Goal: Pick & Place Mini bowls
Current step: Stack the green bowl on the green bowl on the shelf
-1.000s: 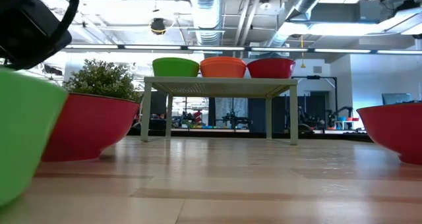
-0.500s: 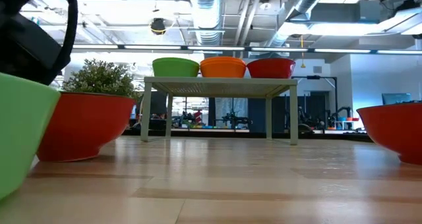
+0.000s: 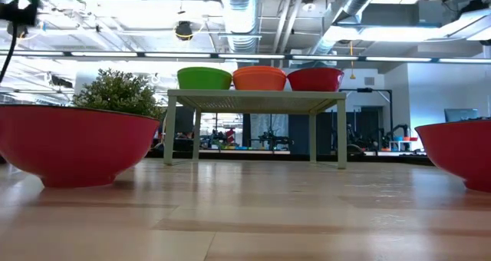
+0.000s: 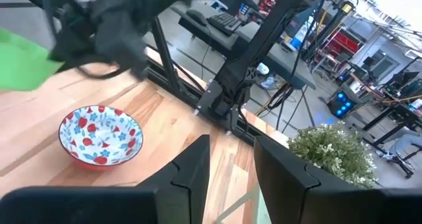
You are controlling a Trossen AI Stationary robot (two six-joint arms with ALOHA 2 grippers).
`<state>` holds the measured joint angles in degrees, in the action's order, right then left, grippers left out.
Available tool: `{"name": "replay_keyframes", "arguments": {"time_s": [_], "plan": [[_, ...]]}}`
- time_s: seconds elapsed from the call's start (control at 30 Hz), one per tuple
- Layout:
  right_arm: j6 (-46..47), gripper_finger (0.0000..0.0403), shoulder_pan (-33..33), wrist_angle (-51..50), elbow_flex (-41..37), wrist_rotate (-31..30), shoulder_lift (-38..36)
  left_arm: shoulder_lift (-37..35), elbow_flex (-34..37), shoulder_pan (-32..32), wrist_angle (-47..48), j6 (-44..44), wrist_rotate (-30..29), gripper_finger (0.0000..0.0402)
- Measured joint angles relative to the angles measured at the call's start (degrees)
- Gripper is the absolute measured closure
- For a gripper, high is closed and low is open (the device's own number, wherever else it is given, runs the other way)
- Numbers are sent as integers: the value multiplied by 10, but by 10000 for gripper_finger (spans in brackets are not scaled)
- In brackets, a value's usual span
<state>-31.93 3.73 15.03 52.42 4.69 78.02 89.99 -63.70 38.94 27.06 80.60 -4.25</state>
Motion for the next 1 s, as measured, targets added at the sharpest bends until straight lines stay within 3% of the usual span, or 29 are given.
{"name": "replay_keyframes", "arguments": {"time_s": [0.2, 0.43, 0.7, 0.77, 1.0], "plan": [[5, 290, 0, 0, 0, 0, 0, -79, -23, -32, 146, -85, -107, 395], [35, 290, 0, 0, 0, 0, 0, -208, -23, -146, 304, -119, -122, 395], [35, 290, 0, -7, 0, 0, 0, -321, -29, -377, 327, -156, -108, 395], [35, 290, 0, -16, 0, 0, 0, -326, -37, -426, 318, -154, -102, 395], [35, 290, 0, -26, 0, 0, 0, -273, -70, -570, 292, -192, 12, 395]]}}
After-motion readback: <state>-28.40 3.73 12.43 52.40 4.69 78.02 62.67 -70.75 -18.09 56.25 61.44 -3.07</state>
